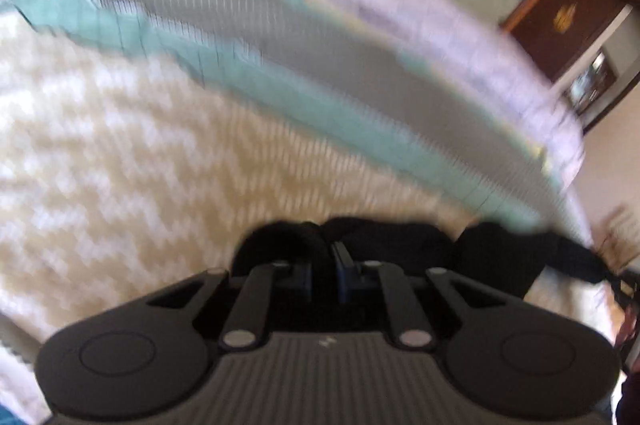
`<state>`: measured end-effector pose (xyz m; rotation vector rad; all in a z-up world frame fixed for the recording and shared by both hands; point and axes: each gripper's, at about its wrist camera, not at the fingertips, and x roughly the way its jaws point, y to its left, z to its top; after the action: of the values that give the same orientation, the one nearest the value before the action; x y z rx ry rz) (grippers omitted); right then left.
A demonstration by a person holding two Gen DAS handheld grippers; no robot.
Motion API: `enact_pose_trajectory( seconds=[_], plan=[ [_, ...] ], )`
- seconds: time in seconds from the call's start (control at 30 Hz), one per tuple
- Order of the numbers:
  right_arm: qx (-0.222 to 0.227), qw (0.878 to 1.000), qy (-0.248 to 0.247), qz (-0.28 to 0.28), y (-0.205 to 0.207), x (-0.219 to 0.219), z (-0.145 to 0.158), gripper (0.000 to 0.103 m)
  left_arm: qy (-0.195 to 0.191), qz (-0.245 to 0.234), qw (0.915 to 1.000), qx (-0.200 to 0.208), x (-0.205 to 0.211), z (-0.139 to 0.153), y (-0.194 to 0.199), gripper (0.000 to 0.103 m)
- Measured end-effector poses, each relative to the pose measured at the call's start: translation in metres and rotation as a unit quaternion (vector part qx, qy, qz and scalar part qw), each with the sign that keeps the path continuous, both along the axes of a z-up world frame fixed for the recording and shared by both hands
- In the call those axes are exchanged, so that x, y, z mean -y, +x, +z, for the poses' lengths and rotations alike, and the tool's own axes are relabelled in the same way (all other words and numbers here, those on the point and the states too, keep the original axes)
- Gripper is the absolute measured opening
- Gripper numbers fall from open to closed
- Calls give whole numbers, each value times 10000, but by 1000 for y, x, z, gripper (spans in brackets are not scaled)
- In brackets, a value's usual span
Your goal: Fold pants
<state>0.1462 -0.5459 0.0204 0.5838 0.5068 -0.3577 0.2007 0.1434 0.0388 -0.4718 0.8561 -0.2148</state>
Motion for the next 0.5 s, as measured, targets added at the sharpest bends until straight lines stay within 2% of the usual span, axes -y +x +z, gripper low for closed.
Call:
enact_pose_trajectory(
  seconds=[0.13, 0.17, 0.23, 0.27, 0.33, 0.37, 0.5],
  plan=[
    [-96, 9961, -710, -507, -85, 37, 40, 10, -272, 185, 9990, 304, -31, 25, -45, 10],
    [-212, 9954, -737, -578, -107, 45, 41, 15, -335, 188, 9988, 288, -34, 26, -53, 10],
    [-646, 9902, -892, -854, -144, 55, 34, 30, -400, 197, 9987, 239, -37, 22, -71, 10],
    [-945, 9830, -1115, -1114, -159, 57, 27, 36, -404, 204, 9988, 212, -36, 19, -77, 10],
    [-1506, 9686, -1316, -1480, -187, 59, 12, 37, -459, 257, 9986, 77, -37, 11, -89, 10],
    [-1532, 9688, -1198, -1539, -204, 61, 9, 37, -526, 284, 9982, 11, -38, 8, -95, 10],
    [-1099, 9800, -750, -1477, -236, 55, 15, 37, -628, 391, 9973, 18, -40, 10, -110, 10]
  ],
)
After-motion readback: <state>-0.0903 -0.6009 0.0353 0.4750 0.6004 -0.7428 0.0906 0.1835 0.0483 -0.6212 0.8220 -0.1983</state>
